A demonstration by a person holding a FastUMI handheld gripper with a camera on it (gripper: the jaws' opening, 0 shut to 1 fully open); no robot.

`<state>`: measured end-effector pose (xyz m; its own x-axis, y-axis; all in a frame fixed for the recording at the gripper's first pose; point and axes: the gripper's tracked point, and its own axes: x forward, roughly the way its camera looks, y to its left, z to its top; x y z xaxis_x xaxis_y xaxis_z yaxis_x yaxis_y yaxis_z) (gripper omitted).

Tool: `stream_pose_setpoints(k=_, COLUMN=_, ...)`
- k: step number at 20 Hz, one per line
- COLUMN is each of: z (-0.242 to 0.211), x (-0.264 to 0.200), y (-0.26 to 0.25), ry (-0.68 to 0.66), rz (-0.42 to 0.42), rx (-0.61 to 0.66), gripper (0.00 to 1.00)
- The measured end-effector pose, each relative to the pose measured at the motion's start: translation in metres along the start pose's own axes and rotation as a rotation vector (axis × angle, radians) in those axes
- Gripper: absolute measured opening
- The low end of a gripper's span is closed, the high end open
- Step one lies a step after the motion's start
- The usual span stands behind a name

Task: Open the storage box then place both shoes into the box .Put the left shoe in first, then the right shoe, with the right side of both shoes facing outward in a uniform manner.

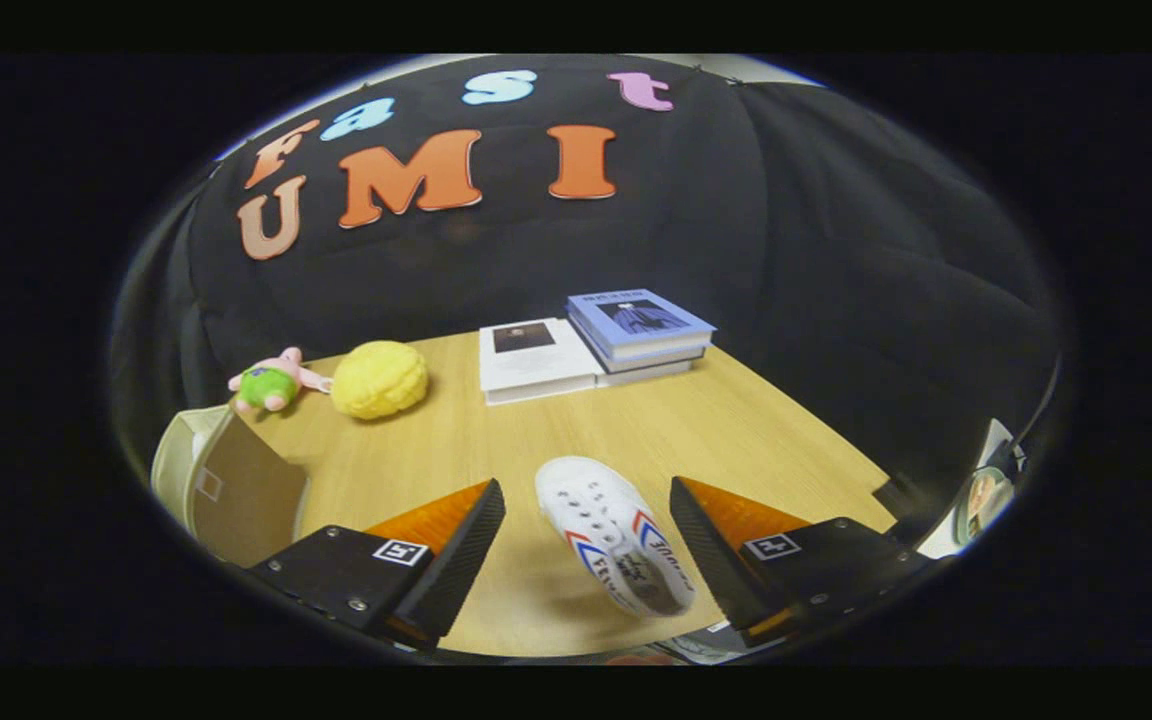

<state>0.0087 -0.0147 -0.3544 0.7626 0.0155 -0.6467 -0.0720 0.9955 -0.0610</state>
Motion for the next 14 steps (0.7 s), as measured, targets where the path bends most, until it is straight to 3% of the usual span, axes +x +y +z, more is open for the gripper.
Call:
stream_pose_setpoints(k=10, z=-0.071, x=0.015, y=-0.055, ry=0.132, rz=-0.057, rx=0.045, gripper=0.98)
stream_pose_setpoints(k=14, z=-0.089, x=0.024, y=-0.054, ry=0.196, rz=-0.034, rx=0.095, gripper=0.85)
